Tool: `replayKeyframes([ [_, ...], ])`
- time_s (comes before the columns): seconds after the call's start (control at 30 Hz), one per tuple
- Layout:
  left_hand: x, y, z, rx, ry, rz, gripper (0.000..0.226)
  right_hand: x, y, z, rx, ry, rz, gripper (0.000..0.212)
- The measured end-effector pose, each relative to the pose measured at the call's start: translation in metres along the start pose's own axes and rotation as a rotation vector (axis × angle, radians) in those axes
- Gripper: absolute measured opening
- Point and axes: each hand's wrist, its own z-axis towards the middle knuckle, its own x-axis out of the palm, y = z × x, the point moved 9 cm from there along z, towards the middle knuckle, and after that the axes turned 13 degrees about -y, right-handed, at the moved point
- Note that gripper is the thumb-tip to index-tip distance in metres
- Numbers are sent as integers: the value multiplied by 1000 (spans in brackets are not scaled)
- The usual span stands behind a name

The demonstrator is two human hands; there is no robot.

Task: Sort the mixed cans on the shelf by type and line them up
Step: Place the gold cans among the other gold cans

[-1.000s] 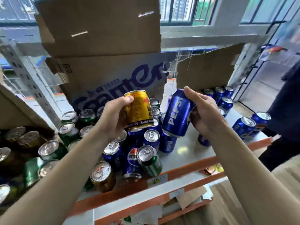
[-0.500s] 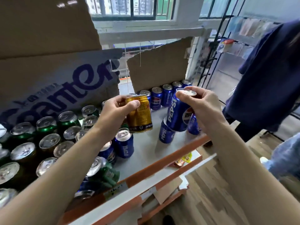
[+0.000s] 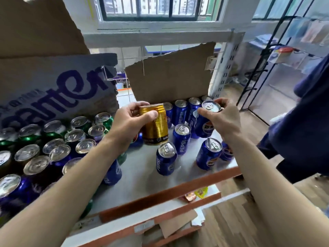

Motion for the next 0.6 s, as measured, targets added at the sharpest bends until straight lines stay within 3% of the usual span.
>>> replayKeyframes([
  [0.27, 16, 12, 3, -5, -59, 20, 47, 23, -40, 6, -48, 181, -200, 69],
  [0.4, 21, 16, 2, 0, -76, 39, 55, 34, -58, 3, -11, 275, -308, 48],
  [0.6, 14, 19, -3, -4, -115, 71, 72, 33, -68, -1, 94, 363, -356, 45],
])
